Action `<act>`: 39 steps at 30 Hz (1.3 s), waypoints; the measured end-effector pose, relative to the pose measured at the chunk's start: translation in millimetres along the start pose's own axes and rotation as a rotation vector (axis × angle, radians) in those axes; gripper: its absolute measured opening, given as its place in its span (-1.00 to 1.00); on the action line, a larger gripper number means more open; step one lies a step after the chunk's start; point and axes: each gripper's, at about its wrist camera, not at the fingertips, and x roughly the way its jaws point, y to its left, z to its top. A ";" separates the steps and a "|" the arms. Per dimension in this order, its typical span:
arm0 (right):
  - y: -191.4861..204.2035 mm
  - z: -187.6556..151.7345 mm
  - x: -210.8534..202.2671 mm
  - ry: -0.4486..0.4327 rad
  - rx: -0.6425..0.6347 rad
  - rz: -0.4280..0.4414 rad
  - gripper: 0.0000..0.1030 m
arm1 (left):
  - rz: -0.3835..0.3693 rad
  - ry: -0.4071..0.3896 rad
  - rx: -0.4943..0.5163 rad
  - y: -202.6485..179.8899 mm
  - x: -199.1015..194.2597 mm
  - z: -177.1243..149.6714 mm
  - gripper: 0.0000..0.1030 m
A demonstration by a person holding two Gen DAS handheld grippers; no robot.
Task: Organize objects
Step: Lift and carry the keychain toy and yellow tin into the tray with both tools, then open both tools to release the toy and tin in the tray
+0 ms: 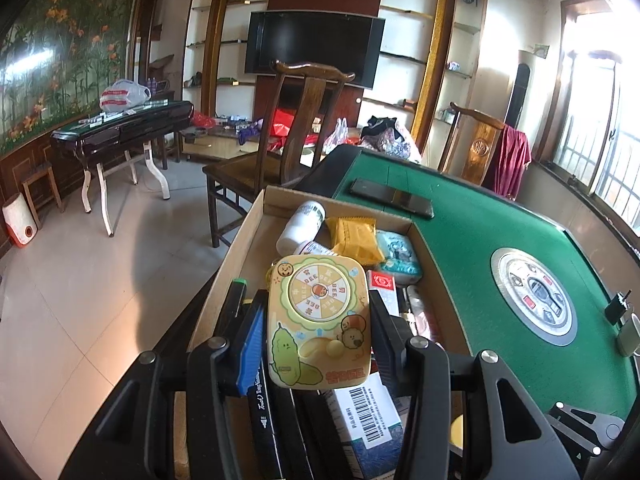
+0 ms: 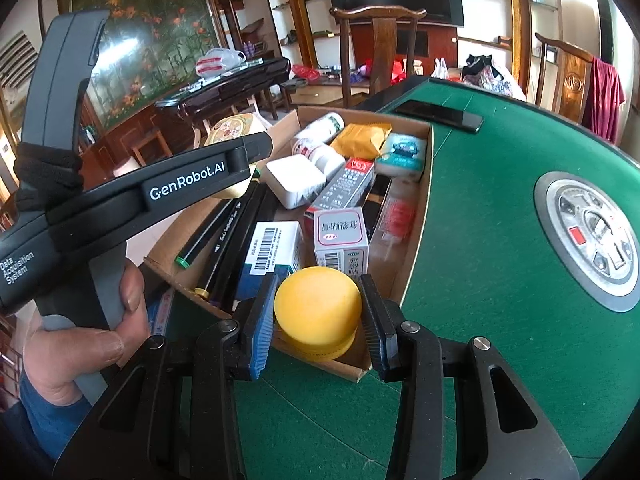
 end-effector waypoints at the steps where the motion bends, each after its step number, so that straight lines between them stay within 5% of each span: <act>1: -0.4 0.0 2.3 0.004 0.003 0.002 -0.23 | 0.001 0.003 -0.001 0.9 1.3 -0.7 -0.08; 39: -10.9 14.7 51.2 0.042 0.038 -0.013 -0.23 | 0.011 0.041 0.017 10.4 17.0 -9.3 -0.08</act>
